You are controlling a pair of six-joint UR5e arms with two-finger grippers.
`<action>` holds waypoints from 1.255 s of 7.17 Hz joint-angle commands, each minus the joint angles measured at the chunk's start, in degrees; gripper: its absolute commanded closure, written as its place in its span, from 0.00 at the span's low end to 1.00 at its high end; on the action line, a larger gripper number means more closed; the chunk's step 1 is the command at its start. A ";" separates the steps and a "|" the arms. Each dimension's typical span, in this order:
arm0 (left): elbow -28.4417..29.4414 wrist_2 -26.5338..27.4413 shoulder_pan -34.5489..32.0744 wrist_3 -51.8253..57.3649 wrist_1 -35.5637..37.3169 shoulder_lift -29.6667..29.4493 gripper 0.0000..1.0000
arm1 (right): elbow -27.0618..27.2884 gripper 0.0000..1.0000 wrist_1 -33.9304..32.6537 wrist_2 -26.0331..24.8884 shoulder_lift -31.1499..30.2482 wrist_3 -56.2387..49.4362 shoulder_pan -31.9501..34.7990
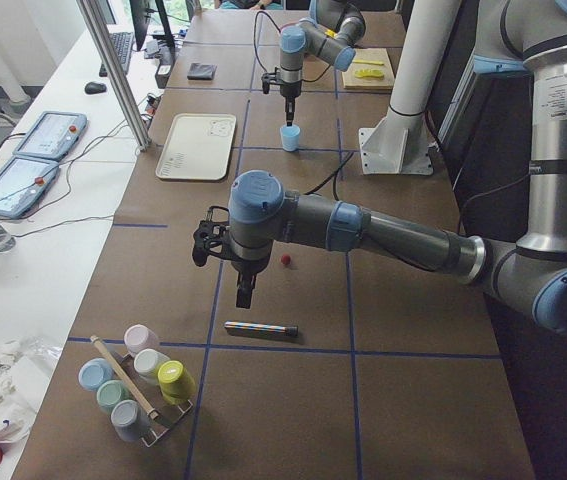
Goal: Mash ice and strawberries in cup
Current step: 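Open the right gripper to drop the ice cube into the cup, then move the right gripper back to the pink bowl of ice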
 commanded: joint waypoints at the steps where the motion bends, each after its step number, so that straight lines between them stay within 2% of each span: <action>1: -0.04 -0.01 0.00 0.00 -0.09 0.00 0.00 | 0.00 0.10 -0.01 -0.01 0.07 0.07 -0.06; 2: 0.05 -0.01 0.00 0.00 0.00 0.00 0.00 | 0.09 0.02 -0.01 -0.01 0.07 -0.02 -0.06; 3: 0.05 -0.01 0.00 0.00 -0.09 0.00 0.00 | 1.22 0.01 -0.09 -0.10 0.07 -0.02 1.07; 4: 0.05 -0.01 0.00 0.00 -0.26 0.00 0.00 | 5.67 0.01 -0.27 0.25 -2.20 -0.11 4.56; 6: 0.05 -0.01 0.00 0.00 -0.26 0.00 0.00 | 20.15 0.01 -0.18 1.30 -14.20 -1.25 8.88; 9: 0.05 -0.01 0.00 0.00 -0.53 0.00 0.00 | 27.58 0.01 0.17 4.90 -27.13 -5.28 15.92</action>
